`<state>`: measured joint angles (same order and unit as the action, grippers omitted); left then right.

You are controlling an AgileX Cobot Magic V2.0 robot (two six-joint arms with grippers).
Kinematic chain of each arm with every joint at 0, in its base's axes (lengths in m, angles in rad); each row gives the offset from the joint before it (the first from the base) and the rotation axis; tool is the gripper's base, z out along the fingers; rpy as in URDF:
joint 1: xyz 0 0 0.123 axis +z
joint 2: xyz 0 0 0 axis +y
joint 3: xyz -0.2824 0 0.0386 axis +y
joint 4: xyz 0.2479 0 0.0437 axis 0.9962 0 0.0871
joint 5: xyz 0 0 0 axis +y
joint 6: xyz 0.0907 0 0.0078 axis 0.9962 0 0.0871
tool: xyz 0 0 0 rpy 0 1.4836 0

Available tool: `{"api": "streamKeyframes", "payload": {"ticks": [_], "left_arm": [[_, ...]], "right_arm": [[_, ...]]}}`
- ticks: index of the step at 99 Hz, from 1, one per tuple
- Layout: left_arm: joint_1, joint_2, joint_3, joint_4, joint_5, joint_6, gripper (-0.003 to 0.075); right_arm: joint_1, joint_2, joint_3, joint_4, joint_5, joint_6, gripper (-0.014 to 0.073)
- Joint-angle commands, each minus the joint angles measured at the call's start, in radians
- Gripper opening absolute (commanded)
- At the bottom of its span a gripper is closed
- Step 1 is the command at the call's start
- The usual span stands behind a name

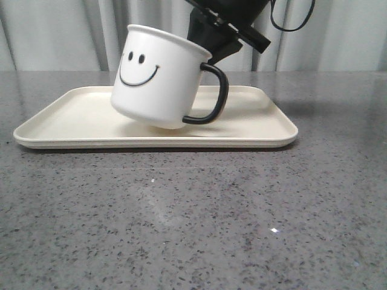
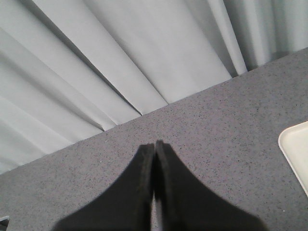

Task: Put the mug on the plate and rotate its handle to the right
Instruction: 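Lift the mug with the right gripper and turn it, face toward the front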

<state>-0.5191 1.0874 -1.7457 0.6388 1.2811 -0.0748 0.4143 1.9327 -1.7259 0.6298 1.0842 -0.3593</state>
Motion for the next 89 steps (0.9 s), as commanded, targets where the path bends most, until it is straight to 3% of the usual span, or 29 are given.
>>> {"api": "streamKeyframes", "payload": {"ticks": [1,23,47,66,89], "left_arm": [[-0.006,-0.012,-0.02,0.028,-0.019,-0.011,-0.002],[-0.006,-0.012,-0.02,0.028,-0.019,-0.011,-0.002],[-0.006,-0.012,-0.02,0.028,-0.019,-0.011,-0.002],[-0.006,-0.012,-0.02,0.028,-0.019,-0.011,-0.002],[-0.006,-0.012,-0.02,0.028,-0.019,-0.011,-0.002]], "right_arm": [[-0.002,-0.052,-0.034,0.054,-0.032,-0.011,-0.0069],[-0.002,-0.052,-0.074,0.089,-0.006,-0.012,-0.0067],[-0.003,-0.052,-0.328,0.075,0.107,-0.085,-0.0067],[-0.003,-0.036,-0.541,-0.037,0.187,-0.184,-0.0067],[-0.003,-0.023,-0.579,-0.139,0.226,-0.312,-0.0067]]}}
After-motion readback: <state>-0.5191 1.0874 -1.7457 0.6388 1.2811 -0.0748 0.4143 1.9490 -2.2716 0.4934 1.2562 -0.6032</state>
